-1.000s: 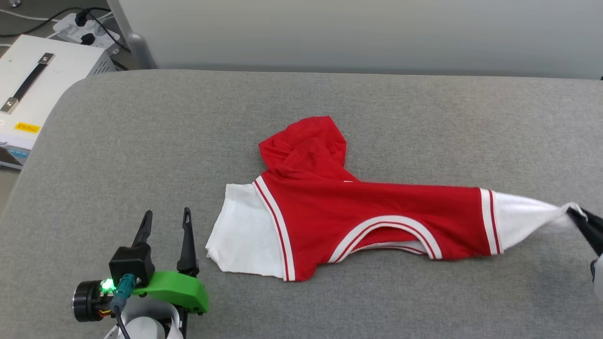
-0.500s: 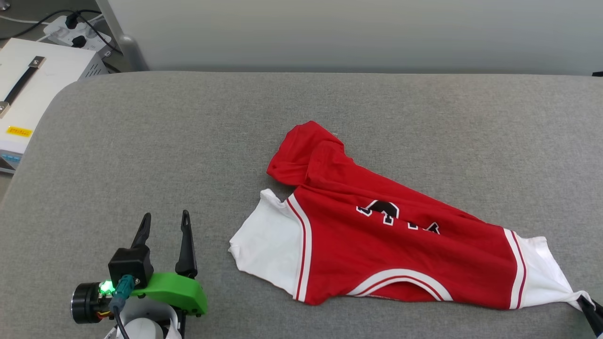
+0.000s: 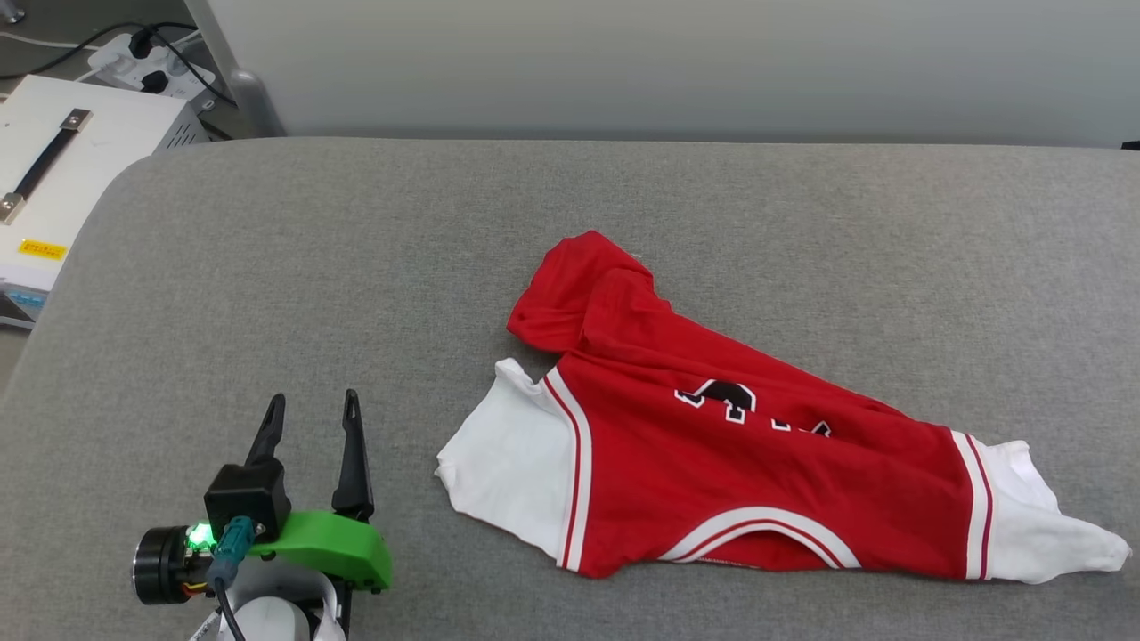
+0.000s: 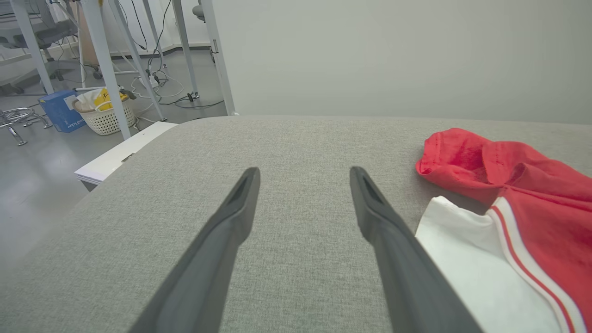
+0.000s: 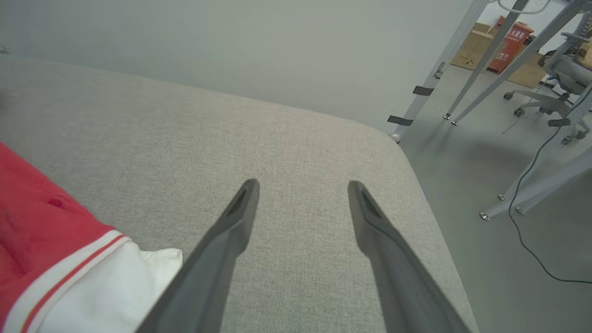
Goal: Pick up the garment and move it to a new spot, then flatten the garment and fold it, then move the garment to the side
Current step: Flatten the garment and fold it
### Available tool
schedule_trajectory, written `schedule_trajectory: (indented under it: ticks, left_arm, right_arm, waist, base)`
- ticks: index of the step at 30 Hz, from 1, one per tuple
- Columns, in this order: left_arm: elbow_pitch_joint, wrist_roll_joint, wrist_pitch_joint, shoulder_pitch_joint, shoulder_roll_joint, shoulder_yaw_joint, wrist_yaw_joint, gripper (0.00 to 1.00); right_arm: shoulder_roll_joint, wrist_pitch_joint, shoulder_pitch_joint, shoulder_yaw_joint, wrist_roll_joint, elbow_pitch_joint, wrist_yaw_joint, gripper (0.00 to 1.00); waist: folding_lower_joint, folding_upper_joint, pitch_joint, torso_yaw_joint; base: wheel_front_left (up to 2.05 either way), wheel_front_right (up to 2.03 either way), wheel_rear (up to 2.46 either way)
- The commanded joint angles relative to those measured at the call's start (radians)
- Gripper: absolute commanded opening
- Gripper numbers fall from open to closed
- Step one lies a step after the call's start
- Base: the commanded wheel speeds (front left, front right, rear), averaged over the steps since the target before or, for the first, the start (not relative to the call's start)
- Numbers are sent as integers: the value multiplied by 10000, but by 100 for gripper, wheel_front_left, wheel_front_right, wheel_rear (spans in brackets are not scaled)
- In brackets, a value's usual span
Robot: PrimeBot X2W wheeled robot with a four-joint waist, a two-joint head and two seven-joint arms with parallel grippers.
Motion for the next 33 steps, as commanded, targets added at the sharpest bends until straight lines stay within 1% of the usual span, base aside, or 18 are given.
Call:
schedule_trajectory:
  ticks: [1, 4, 7, 11, 15, 17, 20, 22, 24, 28, 33]
  left_arm:
    - [-104, 86, -57, 99, -53, -29, -24, 100]
    - [-274, 120, -57, 59, -55, -127, -32, 100]
    - [-466, 165, -57, 0, -57, -250, -38, 100]
    - [-739, 208, -57, -123, -58, -457, -44, 100]
    - [-946, 223, -57, -307, -60, -750, -59, 100]
    - [-1017, 200, -57, -411, -61, -896, -43, 100]
    - [-1101, 102, -57, -553, -62, -1157, 14, 100]
    - [-1153, 31, -57, -627, -62, -1325, 78, 100]
    - [-1175, -33, -57, -730, -63, -1478, 126, 100]
    - [-1209, -166, -57, -956, -63, -1718, 236, 100]
    - [-1220, -332, -57, -1231, -63, -1982, 372, 100]
  right_arm:
    - [-86, 119, -122, -288, -250, -436, -9, 100]
    - [-150, 720, -360, -761, -580, -1757, -9, 100]
    - [-315, 1536, -708, -708, -732, -3105, -9, 100]
    - [-608, 3056, -1410, 294, -500, -4672, -9, 100]
    - [-989, 5036, -2455, 1915, 83, -5292, -9, 100]
    - [-1026, 6052, -3059, 2724, 729, -5268, -9, 100]
    - [-1180, 7700, -3970, 3937, 1638, -4819, -9, 100]
    - [-1175, 8617, -4525, 4620, 2056, -4472, -9, 100]
    - [-1074, 9242, -5089, 5229, 2321, -4109, -9, 100]
    - [-636, 9855, -5988, 6273, 2676, -3136, -9, 100]
    - [-205, 9727, -6641, 7531, 2875, -1835, -9, 100]
  waist:
    - [0, -1, 24, 81]
    - [0, -1, 94, 215]
    - [0, -1, 220, 358]
    - [0, -1, 473, 566]
    - [0, -1, 772, 823]
    - [0, -1, 918, 951]
    - [0, -1, 1171, 1184]
    - [0, -1, 1355, 1319]
    - [0, -1, 1571, 1459]
    - [0, -1, 1982, 1725]
    - [0, -1, 2389, 2029]
  base:
    - [0, 0, 0]
    - [0, 0, 0]
    - [0, 0, 0]
    - [0, 0, 0]
    - [0, 0, 0]
    - [0, 0, 0]
    - [0, 0, 0]
    - [0, 0, 0]
    - [0, 0, 0]
    - [0, 0, 0]
    - [0, 0, 0]
